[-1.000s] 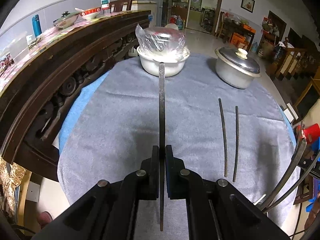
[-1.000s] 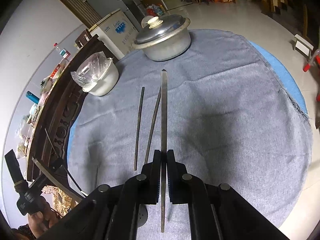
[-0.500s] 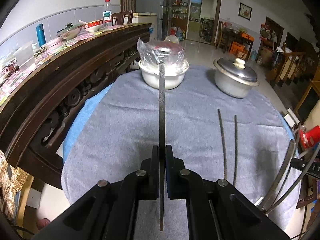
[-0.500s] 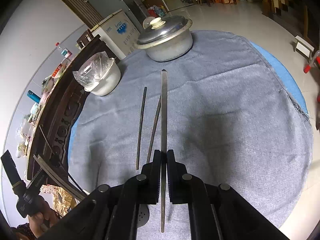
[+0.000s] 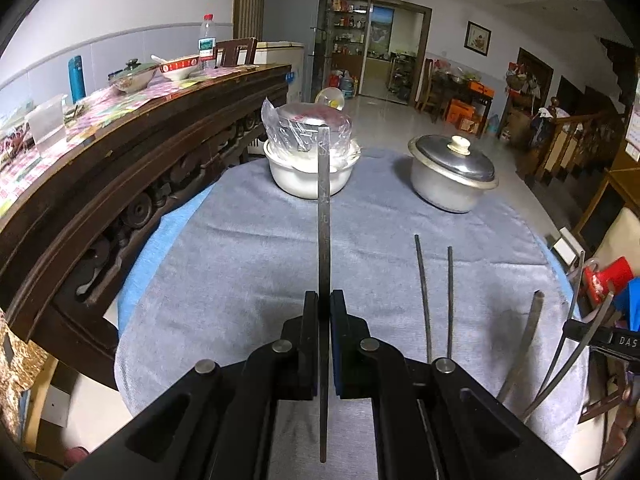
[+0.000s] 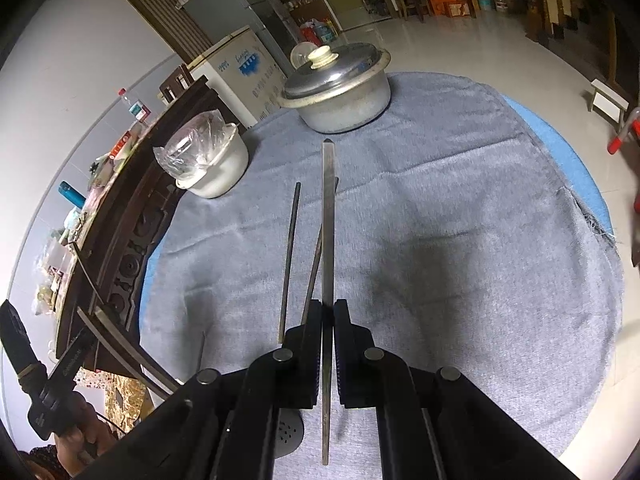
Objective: Organize utensils
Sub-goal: 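Lift both chopsticks upright and carry them toward the black cup, then lower both held chopsticks into the black cup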
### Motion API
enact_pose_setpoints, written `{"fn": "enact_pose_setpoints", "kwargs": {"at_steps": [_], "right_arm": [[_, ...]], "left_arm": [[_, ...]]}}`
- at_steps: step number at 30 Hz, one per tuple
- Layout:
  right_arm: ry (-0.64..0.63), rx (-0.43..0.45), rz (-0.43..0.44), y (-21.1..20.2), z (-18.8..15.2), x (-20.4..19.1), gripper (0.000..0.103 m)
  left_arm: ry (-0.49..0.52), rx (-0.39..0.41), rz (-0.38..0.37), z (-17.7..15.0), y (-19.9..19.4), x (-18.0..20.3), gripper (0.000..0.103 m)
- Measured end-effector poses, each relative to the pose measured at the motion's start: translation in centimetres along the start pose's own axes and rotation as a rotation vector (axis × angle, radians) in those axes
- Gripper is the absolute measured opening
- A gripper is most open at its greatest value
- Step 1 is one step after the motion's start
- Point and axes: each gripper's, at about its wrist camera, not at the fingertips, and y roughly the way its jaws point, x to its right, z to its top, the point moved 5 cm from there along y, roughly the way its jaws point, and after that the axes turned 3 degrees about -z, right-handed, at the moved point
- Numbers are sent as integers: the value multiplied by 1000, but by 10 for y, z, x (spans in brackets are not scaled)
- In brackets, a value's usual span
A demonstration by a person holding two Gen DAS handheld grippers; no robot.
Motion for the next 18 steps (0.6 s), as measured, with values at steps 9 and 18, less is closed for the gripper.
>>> {"fn": "enact_pose_setpoints", "kwargs": {"at_steps": [9, 18], "right_arm": [[-46, 60, -69, -14, -2, -8, 7], [-84, 107, -99, -27, -5, -15, 7]], "left_arm": [[-16, -17, -3, -5, 2, -3, 5], [-16, -21, 8, -9, 0, -2, 5]]}}
